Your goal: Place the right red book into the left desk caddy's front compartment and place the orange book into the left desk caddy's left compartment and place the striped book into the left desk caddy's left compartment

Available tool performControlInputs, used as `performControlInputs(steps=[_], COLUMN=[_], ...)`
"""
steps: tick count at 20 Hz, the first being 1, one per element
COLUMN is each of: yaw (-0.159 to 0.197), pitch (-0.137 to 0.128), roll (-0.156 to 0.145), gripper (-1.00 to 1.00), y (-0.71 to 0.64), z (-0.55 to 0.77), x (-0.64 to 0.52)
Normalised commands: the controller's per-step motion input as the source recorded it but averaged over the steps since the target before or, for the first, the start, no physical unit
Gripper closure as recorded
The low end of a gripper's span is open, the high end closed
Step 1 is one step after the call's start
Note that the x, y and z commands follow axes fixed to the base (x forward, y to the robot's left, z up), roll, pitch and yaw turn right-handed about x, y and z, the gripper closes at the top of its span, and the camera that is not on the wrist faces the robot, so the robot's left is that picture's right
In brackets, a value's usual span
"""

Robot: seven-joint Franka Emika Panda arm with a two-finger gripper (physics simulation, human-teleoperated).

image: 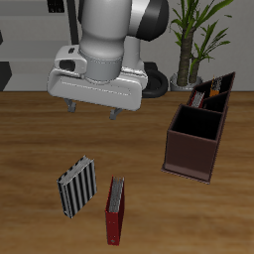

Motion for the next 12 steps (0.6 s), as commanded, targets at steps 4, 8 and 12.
performControlInputs(steps=[4, 8, 12], yaw=[-0.023, 0.077, -0.100], pitch=[0.017, 0.043, -0.018], roll=[0.070, 0.123, -0.034], gripper=[-1.00, -1.00, -1.00], y=[-0.13, -0.04, -0.33], z=[-0.24, -0.45, -0.16], x=[0.11, 0.04, -0.06])
